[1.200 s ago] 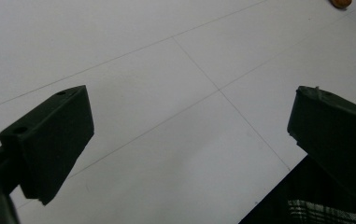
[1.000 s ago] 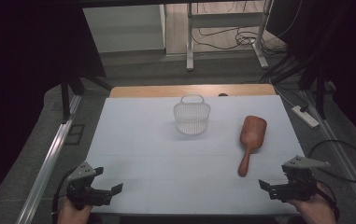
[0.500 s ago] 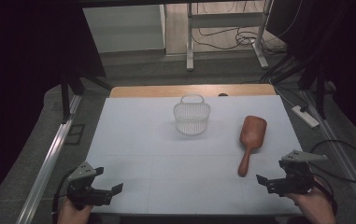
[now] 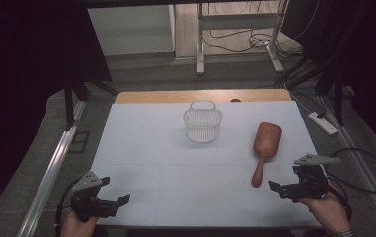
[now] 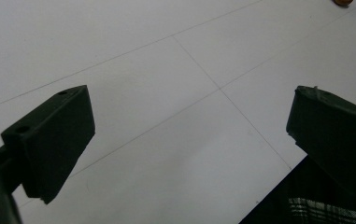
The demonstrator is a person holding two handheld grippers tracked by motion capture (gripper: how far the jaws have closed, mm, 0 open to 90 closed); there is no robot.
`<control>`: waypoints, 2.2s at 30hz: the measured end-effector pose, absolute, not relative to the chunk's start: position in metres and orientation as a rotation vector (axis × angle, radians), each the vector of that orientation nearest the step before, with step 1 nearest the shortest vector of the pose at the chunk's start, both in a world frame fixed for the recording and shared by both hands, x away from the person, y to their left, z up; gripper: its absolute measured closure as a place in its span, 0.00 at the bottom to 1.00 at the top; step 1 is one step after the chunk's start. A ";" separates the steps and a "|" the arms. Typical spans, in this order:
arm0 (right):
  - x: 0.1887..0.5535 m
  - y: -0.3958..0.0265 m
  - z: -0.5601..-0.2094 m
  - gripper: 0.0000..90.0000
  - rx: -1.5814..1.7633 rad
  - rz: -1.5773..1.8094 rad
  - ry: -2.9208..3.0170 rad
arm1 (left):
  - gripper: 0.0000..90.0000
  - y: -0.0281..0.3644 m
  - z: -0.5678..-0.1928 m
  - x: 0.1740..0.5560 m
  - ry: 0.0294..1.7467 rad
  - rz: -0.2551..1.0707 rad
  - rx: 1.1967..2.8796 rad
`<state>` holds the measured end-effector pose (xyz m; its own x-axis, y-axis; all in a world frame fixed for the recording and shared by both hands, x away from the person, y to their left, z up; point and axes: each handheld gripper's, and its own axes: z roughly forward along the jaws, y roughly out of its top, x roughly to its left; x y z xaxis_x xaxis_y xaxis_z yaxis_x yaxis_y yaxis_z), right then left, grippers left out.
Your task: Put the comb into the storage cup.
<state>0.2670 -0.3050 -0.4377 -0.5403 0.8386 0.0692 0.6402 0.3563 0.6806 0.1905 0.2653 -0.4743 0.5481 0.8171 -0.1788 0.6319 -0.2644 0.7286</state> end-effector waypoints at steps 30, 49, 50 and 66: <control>0.300 -0.288 -0.432 0.00 1.299 0.928 2.360 | 0.02 0.265 -0.474 0.191 1.165 0.296 1.996; 0.324 -0.272 -0.432 0.00 1.270 0.910 2.382 | 0.02 0.266 -0.475 0.191 1.167 0.293 1.994; 0.325 -0.271 -0.432 0.00 1.270 0.913 2.384 | 0.02 0.266 -0.475 0.191 1.168 0.294 1.994; 0.344 -0.258 -0.431 0.00 1.263 0.894 2.413 | 0.02 0.266 -0.475 0.191 1.167 0.291 1.995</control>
<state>0.3439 -0.2583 -0.4306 -0.5812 0.8127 0.0408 0.6432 0.4281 0.6348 0.1914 0.2658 -0.4745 0.5502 0.8148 -0.1828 0.6334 -0.2645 0.7272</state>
